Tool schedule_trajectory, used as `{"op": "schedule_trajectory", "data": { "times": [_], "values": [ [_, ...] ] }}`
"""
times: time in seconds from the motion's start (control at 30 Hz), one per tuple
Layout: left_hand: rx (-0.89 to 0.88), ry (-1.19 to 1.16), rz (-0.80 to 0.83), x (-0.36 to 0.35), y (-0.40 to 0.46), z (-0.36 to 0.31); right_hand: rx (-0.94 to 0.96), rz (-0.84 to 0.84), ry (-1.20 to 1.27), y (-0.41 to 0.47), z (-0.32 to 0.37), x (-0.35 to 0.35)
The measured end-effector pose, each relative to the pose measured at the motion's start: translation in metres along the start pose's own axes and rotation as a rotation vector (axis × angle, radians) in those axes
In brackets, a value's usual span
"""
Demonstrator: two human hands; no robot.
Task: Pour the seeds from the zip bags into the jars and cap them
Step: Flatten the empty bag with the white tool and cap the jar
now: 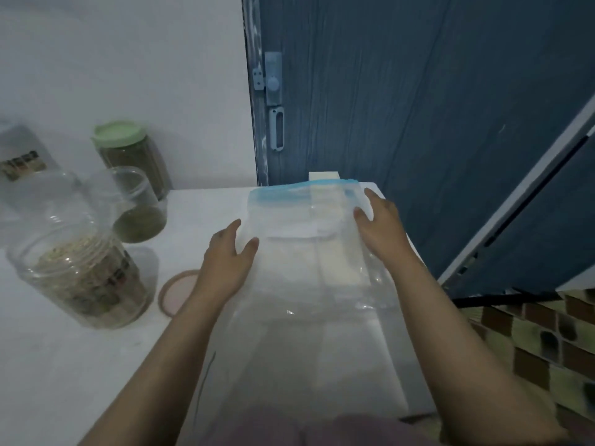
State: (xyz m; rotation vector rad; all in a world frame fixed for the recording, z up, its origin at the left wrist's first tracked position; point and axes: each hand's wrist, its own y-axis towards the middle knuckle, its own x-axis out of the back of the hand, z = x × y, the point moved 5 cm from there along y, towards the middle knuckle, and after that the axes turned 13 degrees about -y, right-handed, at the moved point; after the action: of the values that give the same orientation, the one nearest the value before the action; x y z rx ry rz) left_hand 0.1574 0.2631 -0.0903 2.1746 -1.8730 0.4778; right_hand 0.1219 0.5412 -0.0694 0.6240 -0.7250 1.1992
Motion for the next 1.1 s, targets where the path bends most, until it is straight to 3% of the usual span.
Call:
{"op": "schedule_trajectory", "data": {
  "times": [0.2, 0.37, 0.5, 0.7, 0.9, 0.93, 1.03, 1.1],
  "values": [
    [-0.118, -0.125, 0.023, 0.013, -0.069, 0.013, 0.191, -0.079, -0.014, -0.096, -0.033, 0.005],
    [-0.195, -0.045, 0.107, 0.013, -0.077, 0.029, 0.314, 0.106, -0.208, -0.127, -0.053, -0.002],
    [-0.352, -0.052, 0.064, 0.018, -0.075, 0.029, 0.333, 0.039, 0.016, -0.130, -0.054, 0.008],
    [-0.442, -0.036, 0.115, 0.039, -0.071, 0.031, 0.220, -0.031, 0.420, -0.117, -0.047, 0.023],
    [-0.134, -0.263, 0.168, 0.035, -0.073, 0.043, -0.036, 0.037, 0.924, -0.100, -0.042, 0.011],
    [-0.092, -0.310, 0.147, 0.036, -0.074, 0.045, -0.056, -0.007, 0.863, -0.095, -0.043, 0.011],
    [-0.042, -0.421, 0.075, 0.039, -0.077, 0.049, -0.026, -0.135, 0.281, -0.079, -0.042, 0.014],
    [-0.058, -0.416, 0.038, 0.041, -0.077, 0.048, -0.049, -0.039, 0.075, -0.069, -0.039, 0.004]
  ]
}}
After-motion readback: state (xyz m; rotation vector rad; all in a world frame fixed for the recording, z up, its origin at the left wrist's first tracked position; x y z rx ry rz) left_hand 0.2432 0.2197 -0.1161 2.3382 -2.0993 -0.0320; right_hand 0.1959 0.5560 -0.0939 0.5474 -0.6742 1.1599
